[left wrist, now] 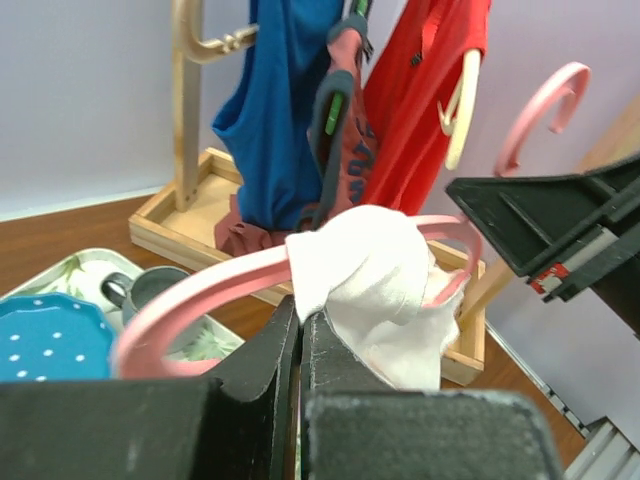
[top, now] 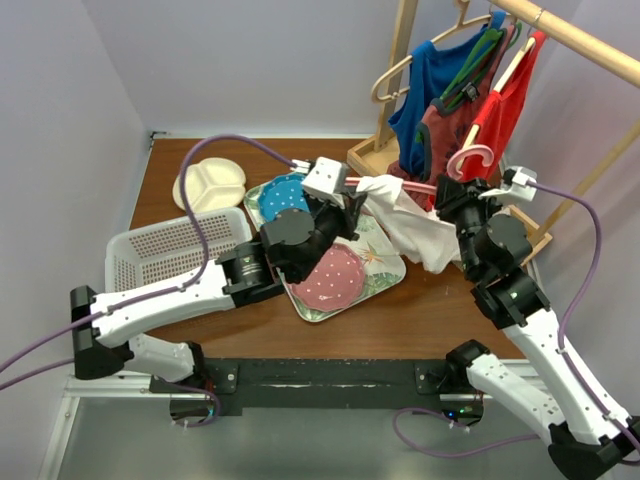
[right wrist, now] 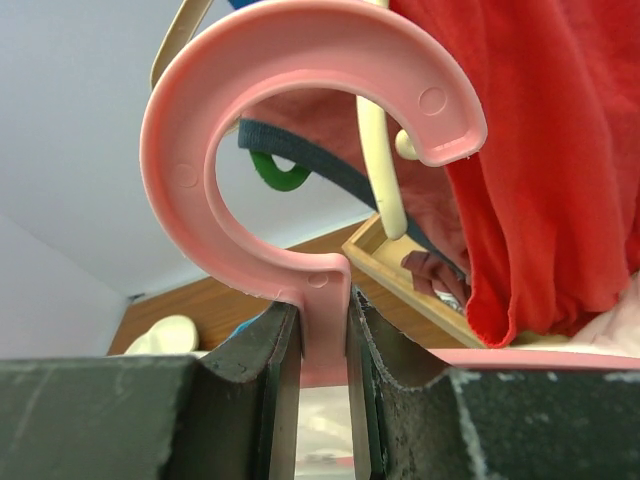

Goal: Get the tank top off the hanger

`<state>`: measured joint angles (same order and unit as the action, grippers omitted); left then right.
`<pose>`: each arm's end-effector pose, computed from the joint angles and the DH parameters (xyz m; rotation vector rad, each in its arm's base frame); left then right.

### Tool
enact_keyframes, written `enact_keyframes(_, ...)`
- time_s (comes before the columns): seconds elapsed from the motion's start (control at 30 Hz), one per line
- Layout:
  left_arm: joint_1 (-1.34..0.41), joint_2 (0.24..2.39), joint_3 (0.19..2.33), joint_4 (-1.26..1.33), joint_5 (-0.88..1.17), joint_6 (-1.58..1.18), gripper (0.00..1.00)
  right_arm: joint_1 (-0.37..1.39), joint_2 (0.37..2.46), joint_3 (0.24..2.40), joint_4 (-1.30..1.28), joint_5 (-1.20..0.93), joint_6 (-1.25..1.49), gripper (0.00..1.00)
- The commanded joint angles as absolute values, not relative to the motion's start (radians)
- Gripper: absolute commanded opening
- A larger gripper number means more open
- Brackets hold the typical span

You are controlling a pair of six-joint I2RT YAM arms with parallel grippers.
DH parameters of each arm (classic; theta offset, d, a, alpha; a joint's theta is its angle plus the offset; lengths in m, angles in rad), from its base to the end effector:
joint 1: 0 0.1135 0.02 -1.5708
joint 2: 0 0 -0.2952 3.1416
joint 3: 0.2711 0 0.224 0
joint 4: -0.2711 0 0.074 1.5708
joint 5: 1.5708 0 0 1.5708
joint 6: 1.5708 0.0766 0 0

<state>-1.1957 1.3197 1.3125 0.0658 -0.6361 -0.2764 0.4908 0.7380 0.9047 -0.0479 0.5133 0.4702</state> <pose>0.1516 -0.2609 0.4658 0.1931 1.5523 -0.6910 0.1449 0.0348 0.4238 0.4051 1.4240 0.4088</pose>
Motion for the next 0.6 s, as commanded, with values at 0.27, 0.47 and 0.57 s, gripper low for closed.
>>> enact_keyframes(0.27,-1.187,1.111,1.25,-0.063,-0.716,-0.259,0.0,0.491,0.735,1.015,-0.107,0.751,0.373,0.0)
enact_keyframes(0.47,-1.186,1.089,1.259,-0.103,-0.744,-0.242,0.0,0.489,0.69,1.061,-0.12,0.77,0.336,0.0)
enact_keyframes(0.57,-1.186,1.074,1.258,-0.115,-0.744,-0.242,0.0,0.491,0.673,1.074,-0.146,0.767,0.337,0.0)
